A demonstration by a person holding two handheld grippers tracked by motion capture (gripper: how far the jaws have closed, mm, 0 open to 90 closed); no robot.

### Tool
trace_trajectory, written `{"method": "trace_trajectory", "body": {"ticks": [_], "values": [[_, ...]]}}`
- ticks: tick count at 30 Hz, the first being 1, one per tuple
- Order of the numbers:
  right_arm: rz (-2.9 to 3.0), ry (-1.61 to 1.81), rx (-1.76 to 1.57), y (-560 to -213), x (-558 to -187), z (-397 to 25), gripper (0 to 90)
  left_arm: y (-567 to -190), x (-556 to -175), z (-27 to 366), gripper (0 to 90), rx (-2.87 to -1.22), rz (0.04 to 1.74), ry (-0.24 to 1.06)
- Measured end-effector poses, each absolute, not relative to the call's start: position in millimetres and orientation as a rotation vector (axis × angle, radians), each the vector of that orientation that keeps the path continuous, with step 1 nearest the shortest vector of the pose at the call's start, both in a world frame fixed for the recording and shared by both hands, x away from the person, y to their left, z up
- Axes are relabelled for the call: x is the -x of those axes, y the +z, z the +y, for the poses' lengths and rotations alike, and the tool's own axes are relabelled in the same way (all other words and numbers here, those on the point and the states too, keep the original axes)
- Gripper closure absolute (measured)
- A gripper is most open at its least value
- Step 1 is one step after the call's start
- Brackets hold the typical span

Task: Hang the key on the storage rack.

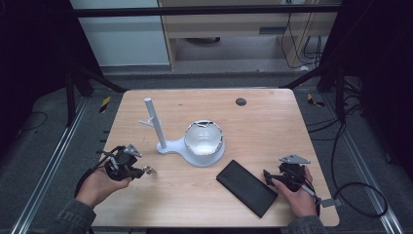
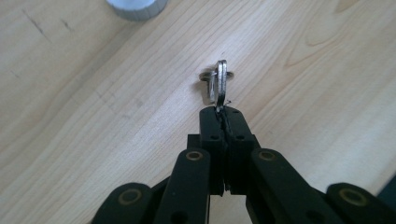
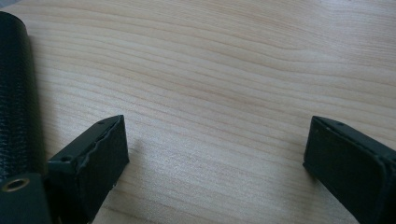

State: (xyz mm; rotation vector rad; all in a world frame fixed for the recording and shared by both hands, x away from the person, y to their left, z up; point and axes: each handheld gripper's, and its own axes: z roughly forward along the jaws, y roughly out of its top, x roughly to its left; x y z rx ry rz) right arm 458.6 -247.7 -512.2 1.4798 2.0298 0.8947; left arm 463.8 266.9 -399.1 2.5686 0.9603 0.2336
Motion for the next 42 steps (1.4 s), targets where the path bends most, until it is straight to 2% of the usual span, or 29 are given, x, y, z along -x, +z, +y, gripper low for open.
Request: {"method": "trace_trajectory", "body": {"ticks": [10,23,42], "values": [[2.034,0.893,-1.475,-512,-458,-247,6.3,-354,-462,265,87.9,-2.537,0.907,0.252],[2.036,0.889,-1.469,-513,-458,-246,6.4,-288,-472,246,87.9,-2.515,0.874,0.377],[2.041,0.893,-1.471,-512,-457,-245,6.3,-270,-504,247,87.9,-2.517,0.955,0.436]]}}
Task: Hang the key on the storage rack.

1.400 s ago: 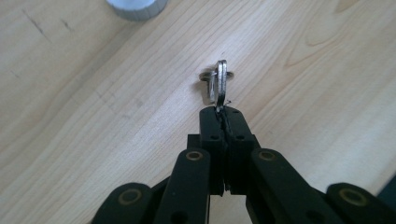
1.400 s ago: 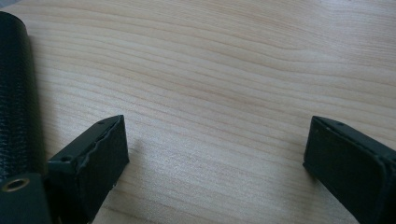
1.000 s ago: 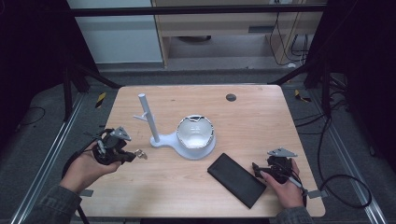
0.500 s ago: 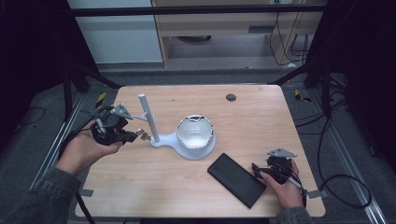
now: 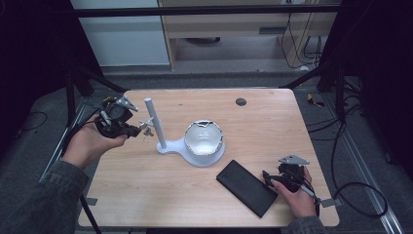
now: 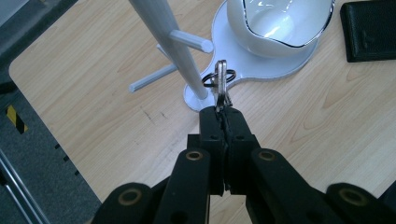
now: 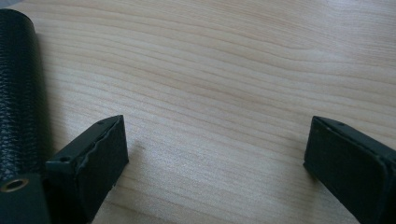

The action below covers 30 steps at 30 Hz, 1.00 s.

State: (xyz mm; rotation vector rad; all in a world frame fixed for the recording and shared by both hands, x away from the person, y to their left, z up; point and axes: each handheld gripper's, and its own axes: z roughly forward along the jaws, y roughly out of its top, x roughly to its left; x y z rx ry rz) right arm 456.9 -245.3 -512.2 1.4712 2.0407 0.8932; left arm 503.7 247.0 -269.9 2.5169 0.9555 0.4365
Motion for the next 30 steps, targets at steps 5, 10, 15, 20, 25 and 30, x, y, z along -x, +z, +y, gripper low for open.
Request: {"method": "trace_trajectory", "body": {"ticks": [5,10,15,20,25,30], "values": [[2.040,0.893,-1.472,-512,-457,-245,6.3,-267,-507,250,87.9,-2.506,0.974,0.442],[2.039,0.890,-1.467,-513,-457,-245,6.3,-265,-510,249,87.9,-2.501,0.975,0.445],[2.038,0.890,-1.468,-513,-457,-245,6.3,-263,-511,245,87.9,-2.501,0.967,0.453],[2.039,0.891,-1.469,-513,-457,-245,6.3,-261,-513,243,87.9,-2.497,0.971,0.468],[2.040,0.891,-1.466,-513,-457,-245,6.2,-263,-516,241,87.9,-2.503,0.975,0.472],[2.041,0.891,-1.465,-513,-457,-245,6.2,-266,-520,240,87.9,-2.496,0.987,0.472]]}}
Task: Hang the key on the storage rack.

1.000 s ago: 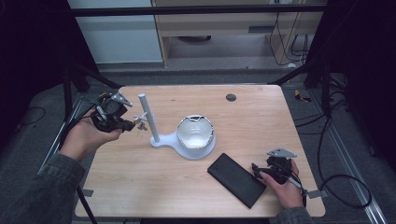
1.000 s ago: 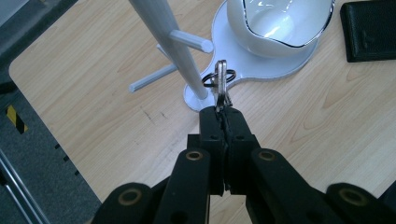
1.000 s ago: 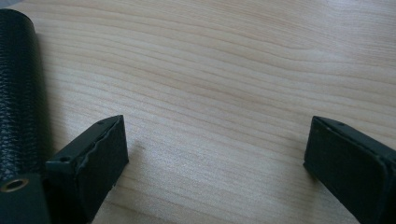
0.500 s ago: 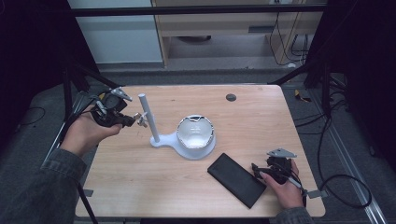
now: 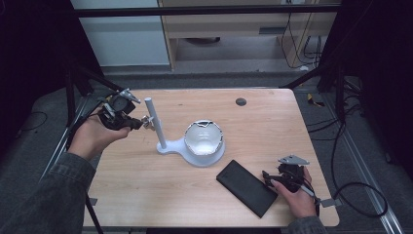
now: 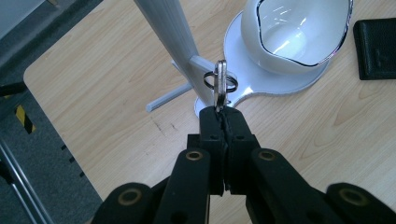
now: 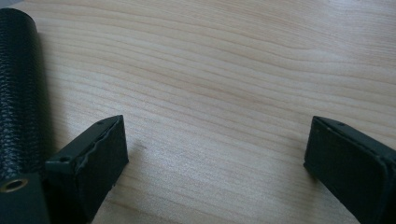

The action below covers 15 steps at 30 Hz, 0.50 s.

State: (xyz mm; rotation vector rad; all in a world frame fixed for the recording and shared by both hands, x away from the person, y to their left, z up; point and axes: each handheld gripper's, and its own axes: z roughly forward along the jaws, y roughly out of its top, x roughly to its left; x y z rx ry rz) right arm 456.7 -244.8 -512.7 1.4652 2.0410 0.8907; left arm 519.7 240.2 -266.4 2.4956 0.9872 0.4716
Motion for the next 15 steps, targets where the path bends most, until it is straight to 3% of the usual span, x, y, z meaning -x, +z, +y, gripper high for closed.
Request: {"method": "trace_trajectory", "body": {"ticks": [15], "values": [[2.042,0.893,-1.467,-512.6,-456.4,-244.2,5.9,-265.3,-520.4,238.0,87.9,-2.475,0.982,0.476]]}}
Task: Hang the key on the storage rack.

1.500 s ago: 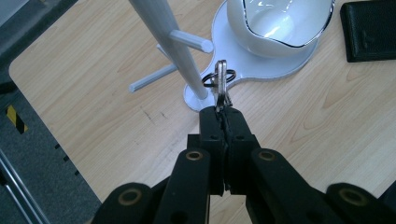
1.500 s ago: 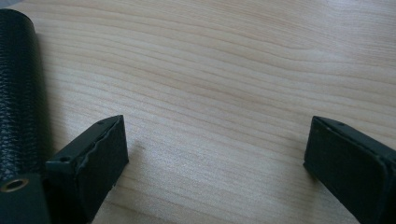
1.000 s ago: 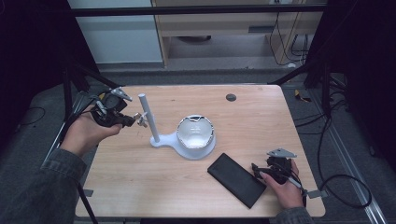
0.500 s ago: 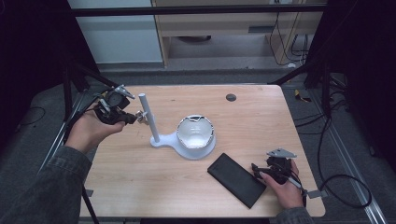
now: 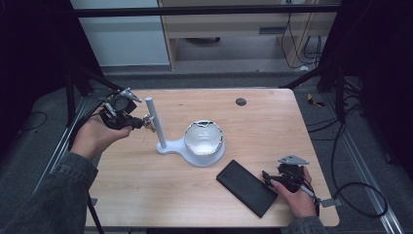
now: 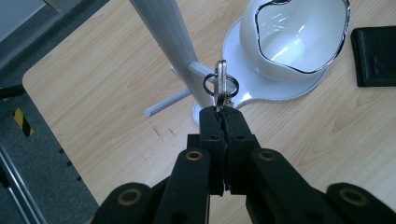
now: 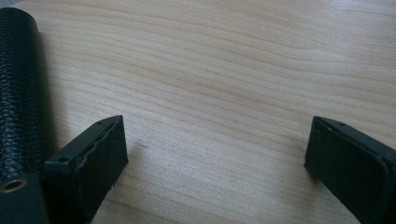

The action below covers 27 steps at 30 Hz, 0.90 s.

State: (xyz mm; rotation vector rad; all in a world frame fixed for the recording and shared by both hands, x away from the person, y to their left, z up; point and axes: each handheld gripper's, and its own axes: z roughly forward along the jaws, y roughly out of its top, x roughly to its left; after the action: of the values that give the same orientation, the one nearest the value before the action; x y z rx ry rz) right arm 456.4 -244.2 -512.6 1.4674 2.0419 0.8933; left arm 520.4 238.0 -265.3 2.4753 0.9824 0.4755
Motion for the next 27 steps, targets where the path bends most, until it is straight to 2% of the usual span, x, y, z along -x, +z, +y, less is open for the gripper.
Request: {"method": "trace_trajectory", "body": {"ticks": [19,27], "values": [[2.045,0.892,-1.465,-512.6,-456.4,-244.2,5.8,-271.2,-527.6,236.0,87.9,-2.478,1.021,0.475],[2.046,0.888,-1.462,-512.7,-456.4,-244.4,5.7,-265.7,-520.1,229.3,87.9,-2.506,0.989,0.532]]}}
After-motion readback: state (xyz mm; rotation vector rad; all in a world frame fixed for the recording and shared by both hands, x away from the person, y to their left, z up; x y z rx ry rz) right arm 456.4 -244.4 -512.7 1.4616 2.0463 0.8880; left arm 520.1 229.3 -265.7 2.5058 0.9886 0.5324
